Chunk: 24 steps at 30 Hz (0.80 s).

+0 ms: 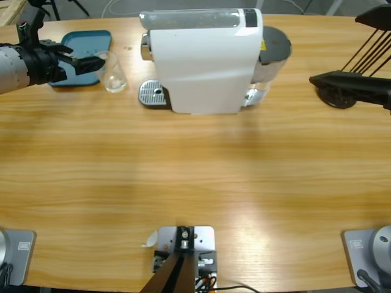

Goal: Pour coffee

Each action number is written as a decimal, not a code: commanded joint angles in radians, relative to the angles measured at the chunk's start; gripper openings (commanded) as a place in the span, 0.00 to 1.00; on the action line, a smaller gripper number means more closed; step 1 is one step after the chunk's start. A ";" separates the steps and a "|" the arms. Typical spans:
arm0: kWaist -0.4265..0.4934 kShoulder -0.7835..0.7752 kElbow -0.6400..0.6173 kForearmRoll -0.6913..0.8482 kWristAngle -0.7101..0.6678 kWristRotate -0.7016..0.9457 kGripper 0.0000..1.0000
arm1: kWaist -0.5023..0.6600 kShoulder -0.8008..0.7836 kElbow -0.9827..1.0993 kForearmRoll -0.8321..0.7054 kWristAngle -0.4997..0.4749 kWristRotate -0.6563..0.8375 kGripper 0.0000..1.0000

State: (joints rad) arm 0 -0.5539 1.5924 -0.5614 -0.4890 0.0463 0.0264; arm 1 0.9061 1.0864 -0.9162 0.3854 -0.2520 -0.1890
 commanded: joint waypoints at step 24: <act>0.049 0.254 -0.064 -0.146 -0.065 0.036 0.94 | -0.043 0.020 0.082 -0.054 0.000 0.017 1.00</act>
State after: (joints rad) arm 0 -0.5225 1.7717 -0.5961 -0.6285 -0.0159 0.0497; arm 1 0.8948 1.0767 -0.8677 0.3570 -0.2520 -0.1811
